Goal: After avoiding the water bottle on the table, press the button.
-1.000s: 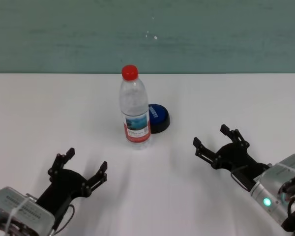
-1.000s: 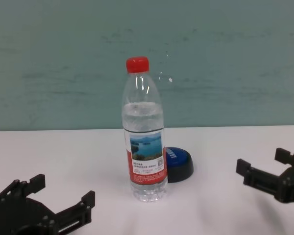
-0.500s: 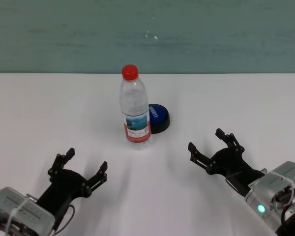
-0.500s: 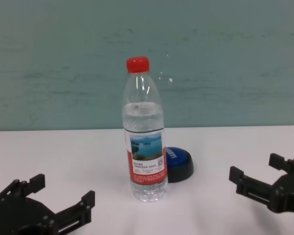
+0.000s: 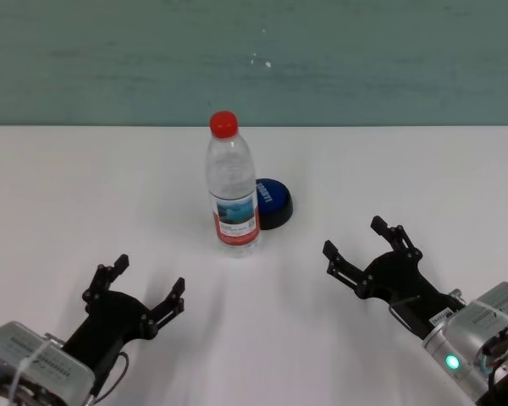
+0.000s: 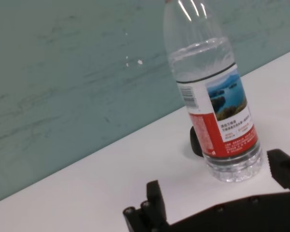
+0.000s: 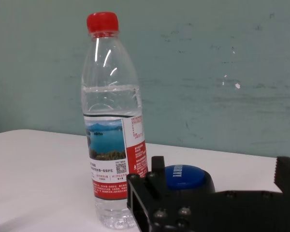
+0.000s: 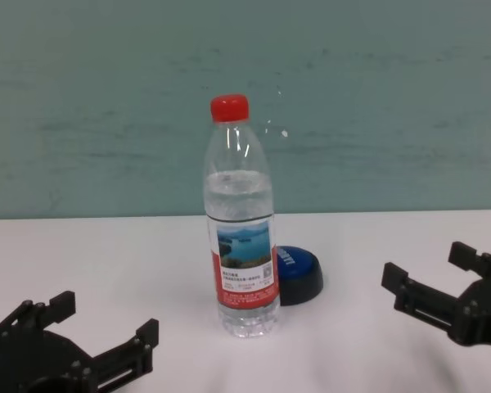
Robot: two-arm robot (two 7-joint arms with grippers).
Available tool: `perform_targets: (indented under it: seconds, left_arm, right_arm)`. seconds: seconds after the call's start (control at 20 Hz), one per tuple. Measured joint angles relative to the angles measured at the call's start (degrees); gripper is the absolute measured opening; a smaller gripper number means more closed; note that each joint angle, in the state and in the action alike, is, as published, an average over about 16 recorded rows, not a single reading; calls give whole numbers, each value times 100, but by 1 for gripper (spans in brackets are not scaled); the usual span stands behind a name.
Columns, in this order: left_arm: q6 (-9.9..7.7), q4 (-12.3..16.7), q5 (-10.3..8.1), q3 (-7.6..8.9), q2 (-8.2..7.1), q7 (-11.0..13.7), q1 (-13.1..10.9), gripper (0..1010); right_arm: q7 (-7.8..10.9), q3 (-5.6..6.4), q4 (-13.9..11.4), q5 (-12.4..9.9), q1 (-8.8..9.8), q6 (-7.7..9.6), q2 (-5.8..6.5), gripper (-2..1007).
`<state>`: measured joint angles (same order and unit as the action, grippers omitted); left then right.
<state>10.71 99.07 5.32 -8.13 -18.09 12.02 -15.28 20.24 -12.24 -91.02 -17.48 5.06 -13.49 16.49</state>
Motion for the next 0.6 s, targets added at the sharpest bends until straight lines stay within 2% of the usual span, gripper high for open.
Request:
perform_targets:
  seconds: [0.6]
  left_arm:
    - [0,0,0,0,0,0,0,1000]
  right_arm:
    - [267,-1,4,-401,1,2,101,1004]
